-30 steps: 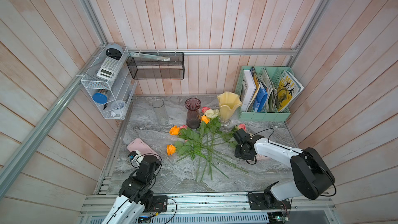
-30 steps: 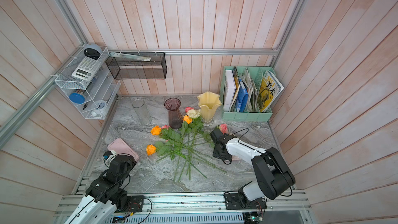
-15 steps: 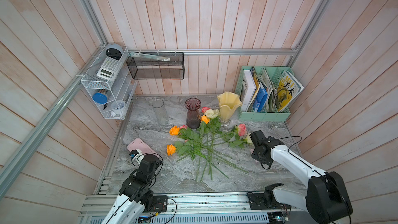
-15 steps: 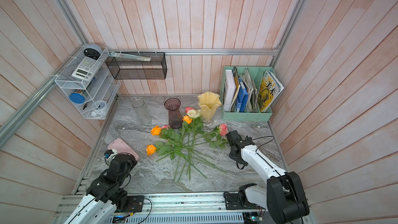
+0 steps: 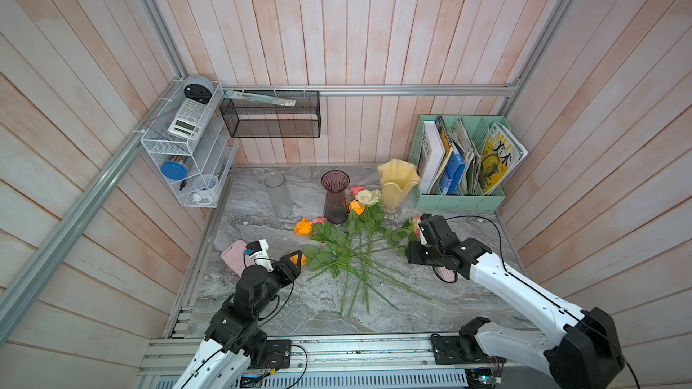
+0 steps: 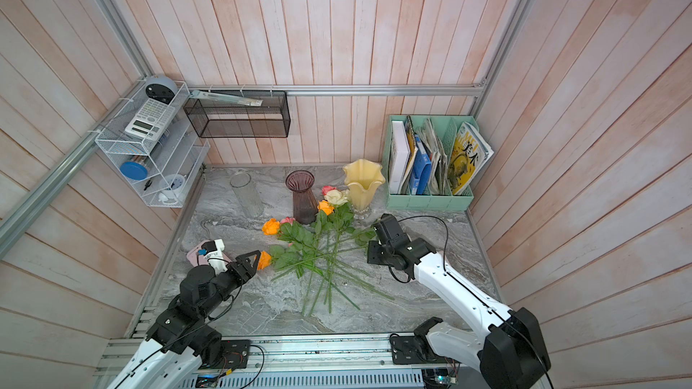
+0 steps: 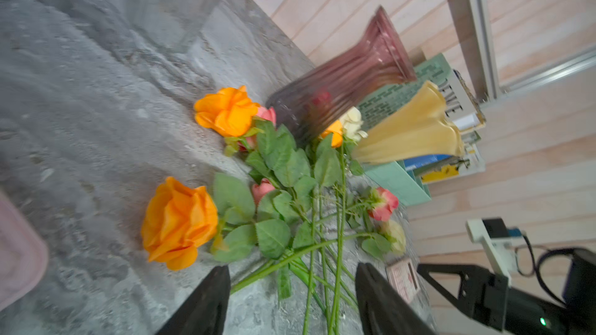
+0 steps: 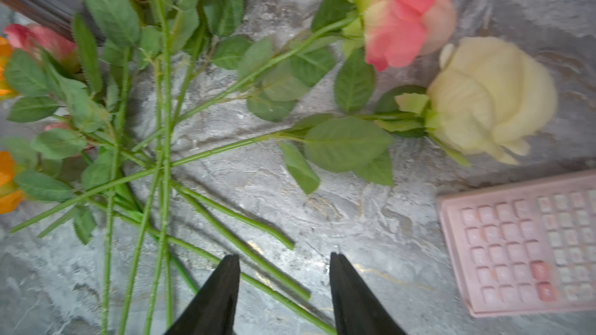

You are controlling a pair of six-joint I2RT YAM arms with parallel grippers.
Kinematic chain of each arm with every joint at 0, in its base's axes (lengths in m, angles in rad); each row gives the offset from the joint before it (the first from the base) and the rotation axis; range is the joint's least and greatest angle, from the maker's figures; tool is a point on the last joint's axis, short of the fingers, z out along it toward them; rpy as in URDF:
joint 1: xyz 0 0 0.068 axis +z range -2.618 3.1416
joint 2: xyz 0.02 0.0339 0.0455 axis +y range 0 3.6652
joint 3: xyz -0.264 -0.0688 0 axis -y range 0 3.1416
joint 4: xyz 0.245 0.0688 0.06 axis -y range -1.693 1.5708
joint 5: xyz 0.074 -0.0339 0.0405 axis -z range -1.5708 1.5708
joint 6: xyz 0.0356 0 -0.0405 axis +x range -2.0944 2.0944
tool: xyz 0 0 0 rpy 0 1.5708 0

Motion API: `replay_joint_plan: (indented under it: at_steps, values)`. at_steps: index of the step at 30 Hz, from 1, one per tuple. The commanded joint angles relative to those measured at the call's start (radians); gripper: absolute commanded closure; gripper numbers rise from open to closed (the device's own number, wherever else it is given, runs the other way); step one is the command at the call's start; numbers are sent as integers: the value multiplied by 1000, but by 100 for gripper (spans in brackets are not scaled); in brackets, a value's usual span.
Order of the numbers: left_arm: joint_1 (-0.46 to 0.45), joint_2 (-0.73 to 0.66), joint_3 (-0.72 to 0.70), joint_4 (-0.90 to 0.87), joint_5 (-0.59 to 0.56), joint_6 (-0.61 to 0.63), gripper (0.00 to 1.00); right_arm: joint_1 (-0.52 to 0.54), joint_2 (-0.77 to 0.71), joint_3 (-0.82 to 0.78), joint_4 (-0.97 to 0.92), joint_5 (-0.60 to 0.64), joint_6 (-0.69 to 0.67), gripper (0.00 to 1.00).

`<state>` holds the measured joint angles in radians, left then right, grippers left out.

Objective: Arrange the flowers in different vases according to their colors
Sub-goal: Move the distractor to the center of the board, then pick up the flower at the center of the board.

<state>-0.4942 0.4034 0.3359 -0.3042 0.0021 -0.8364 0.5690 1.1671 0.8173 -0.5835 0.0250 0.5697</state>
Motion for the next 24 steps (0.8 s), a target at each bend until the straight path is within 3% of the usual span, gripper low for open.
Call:
replay_joint_plan:
  at_steps: [1, 5, 9, 13, 17, 24]
  values:
    - [-112, 137, 123, 117, 55, 180, 29, 30, 71, 73, 20, -62, -4, 47]
    - [-327, 409, 283, 99, -31, 319, 28, 32, 114, 83, 24, -46, 49, 47]
    - [-417, 627, 357, 115, -40, 320, 29, 14, 88, 36, 25, -34, 68, 46]
    - [-434, 748, 380, 140, -49, 315, 30, 1, 14, -48, 61, -26, 121, 45]
    - [-433, 802, 384, 178, -72, 312, 33, 13, -21, -154, 255, -175, 160, 50]
    - [-434, 772, 299, 223, -96, 255, 33, 115, 165, -131, 489, -288, 195, 52]
